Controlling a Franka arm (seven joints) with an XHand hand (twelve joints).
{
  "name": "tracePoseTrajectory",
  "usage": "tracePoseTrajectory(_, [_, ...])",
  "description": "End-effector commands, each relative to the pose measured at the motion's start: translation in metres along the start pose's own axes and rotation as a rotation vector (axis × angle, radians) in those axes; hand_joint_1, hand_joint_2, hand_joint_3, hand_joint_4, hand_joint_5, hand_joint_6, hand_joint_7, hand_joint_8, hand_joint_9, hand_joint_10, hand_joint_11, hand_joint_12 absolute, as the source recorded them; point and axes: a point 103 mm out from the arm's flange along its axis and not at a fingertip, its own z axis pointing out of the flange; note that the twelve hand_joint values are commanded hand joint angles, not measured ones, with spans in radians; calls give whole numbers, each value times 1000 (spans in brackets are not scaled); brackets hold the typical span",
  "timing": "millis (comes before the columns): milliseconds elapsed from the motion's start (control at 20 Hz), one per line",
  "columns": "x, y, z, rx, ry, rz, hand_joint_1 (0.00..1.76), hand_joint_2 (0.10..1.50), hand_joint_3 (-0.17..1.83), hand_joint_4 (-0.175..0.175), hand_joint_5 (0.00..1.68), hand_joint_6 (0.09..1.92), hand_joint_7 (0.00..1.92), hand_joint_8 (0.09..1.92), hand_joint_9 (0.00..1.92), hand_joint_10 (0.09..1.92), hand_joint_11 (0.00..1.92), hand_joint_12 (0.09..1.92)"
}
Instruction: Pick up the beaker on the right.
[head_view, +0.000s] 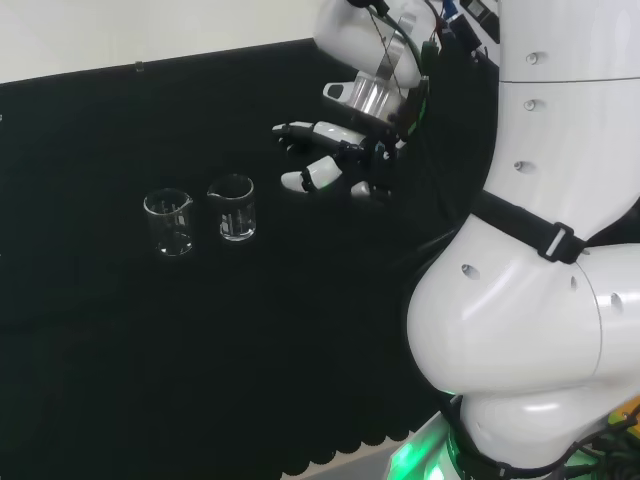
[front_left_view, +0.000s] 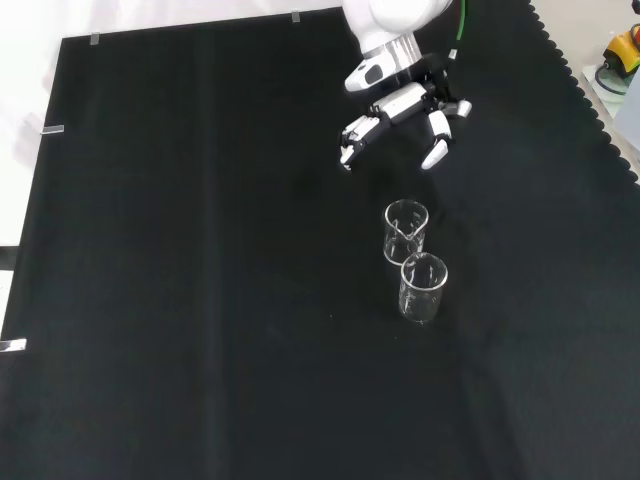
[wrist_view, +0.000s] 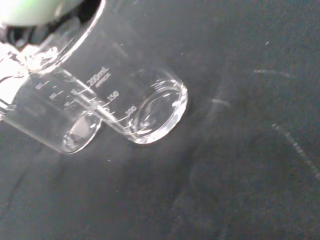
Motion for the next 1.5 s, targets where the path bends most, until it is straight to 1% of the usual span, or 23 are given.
tracePoseTrajectory(50, [3,7,12,-11,73,-34,830,333,1065,-65,221,87,140,661,269,720,0,1198])
tracePoseTrajectory(300, [3,8,21,-5,92,-46,861,328,1077,-67,274,87,163,666,281,716,0,1203])
tracePoseTrajectory(550, [6,11,31,5,92,-60,877,306,1116,-68,297,87,179,660,296,701,0,1204])
tracePoseTrajectory(950, [12,15,47,14,151,-93,909,288,1136,-68,365,87,260,683,323,695,0,1217])
tracePoseTrajectory(1250, [18,18,61,12,202,-107,928,290,1138,-63,344,87,235,668,308,680,0,1220])
tracePoseTrajectory(1300, [19,18,62,4,203,-109,928,289,1140,-64,338,87,224,663,303,676,0,1211])
tracePoseTrajectory(1500, [24,20,67,10,212,-122,925,277,1144,-62,317,87,200,654,283,667,0,1175])
